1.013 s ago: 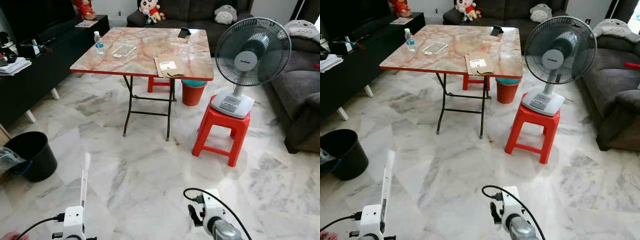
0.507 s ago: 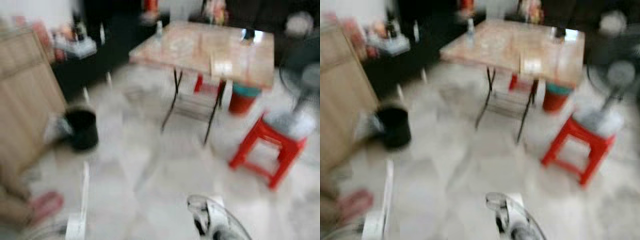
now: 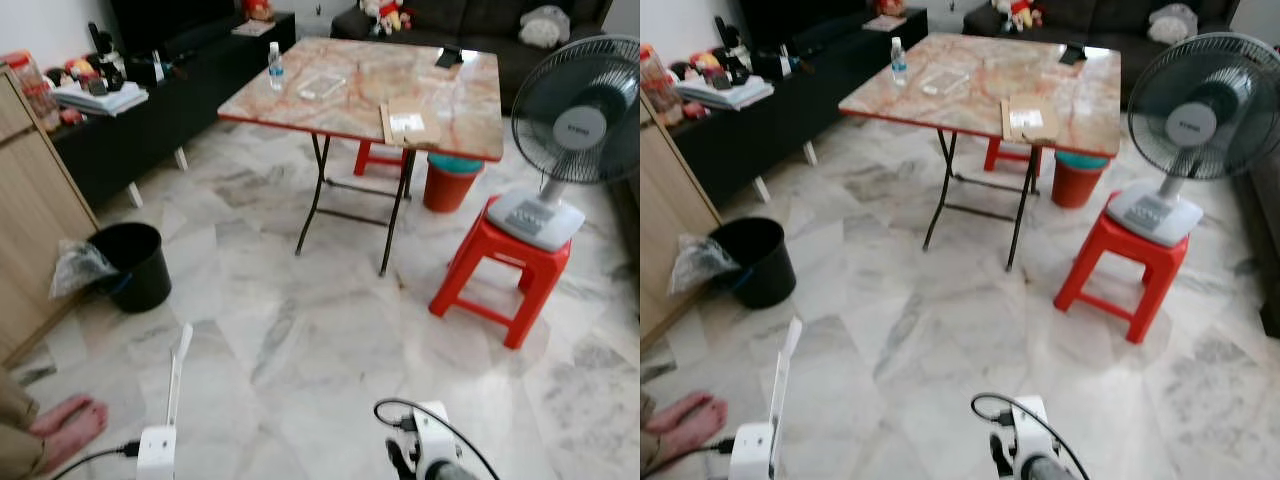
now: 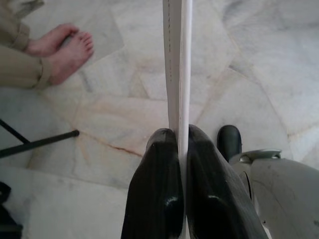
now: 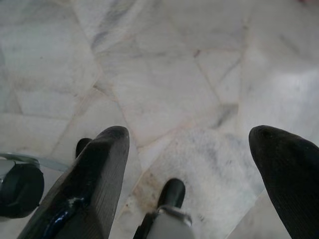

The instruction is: Picking trash to rubbish bin

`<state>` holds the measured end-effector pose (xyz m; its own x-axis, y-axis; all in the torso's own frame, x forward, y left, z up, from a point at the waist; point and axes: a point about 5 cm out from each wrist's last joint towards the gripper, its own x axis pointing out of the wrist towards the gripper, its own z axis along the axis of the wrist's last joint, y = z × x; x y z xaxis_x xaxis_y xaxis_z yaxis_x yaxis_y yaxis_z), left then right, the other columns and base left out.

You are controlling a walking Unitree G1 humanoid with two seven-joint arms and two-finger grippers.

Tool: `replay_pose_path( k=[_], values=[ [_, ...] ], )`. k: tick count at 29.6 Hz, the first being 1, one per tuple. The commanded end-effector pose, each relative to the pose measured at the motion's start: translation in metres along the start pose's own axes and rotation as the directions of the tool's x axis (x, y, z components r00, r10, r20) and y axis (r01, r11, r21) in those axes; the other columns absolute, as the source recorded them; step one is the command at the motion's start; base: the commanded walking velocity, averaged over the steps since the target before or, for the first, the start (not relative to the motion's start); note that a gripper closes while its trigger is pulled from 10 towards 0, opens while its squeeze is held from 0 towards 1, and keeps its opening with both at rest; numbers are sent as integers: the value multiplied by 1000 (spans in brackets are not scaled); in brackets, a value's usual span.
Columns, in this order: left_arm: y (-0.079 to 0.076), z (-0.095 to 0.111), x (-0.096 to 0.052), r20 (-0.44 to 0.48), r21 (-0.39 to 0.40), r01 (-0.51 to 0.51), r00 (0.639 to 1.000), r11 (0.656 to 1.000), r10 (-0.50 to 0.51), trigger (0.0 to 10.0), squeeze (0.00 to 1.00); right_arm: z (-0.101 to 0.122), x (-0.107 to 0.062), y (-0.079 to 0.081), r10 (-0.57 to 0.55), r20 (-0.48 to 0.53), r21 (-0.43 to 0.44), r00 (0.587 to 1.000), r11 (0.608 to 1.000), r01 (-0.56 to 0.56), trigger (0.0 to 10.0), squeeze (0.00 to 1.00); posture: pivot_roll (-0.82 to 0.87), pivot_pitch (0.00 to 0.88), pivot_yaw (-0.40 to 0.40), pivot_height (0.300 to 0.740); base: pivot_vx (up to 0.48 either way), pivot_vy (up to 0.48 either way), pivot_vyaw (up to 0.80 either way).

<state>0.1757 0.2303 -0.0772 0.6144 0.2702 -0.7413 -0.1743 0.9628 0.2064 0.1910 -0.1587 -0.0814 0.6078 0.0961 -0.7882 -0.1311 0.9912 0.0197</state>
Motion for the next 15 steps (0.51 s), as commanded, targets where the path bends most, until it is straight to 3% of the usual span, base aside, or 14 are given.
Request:
replay_pose_path(
  k=[1,2,15],
  values=[
    [4,-2,0,-13,14,-18,1000,1000,18,10000,0,4,1,3,4,12,-18,1000,1000,-4,10000,0,-30,8,5,740,480,0,794],
    [4,-2,0,-13,19,-17,1000,1000,17,10000,0,4,1,3,4,12,-15,1000,1000,-4,10000,0,-26,6,7,740,480,0,794],
    [7,-6,-1,-24,43,-21,999,999,22,10000,0,-3,0,7,4,-10,-4,1000,1000,-4,10000,0,-11,0,18,740,480,0,0]
  ],
)
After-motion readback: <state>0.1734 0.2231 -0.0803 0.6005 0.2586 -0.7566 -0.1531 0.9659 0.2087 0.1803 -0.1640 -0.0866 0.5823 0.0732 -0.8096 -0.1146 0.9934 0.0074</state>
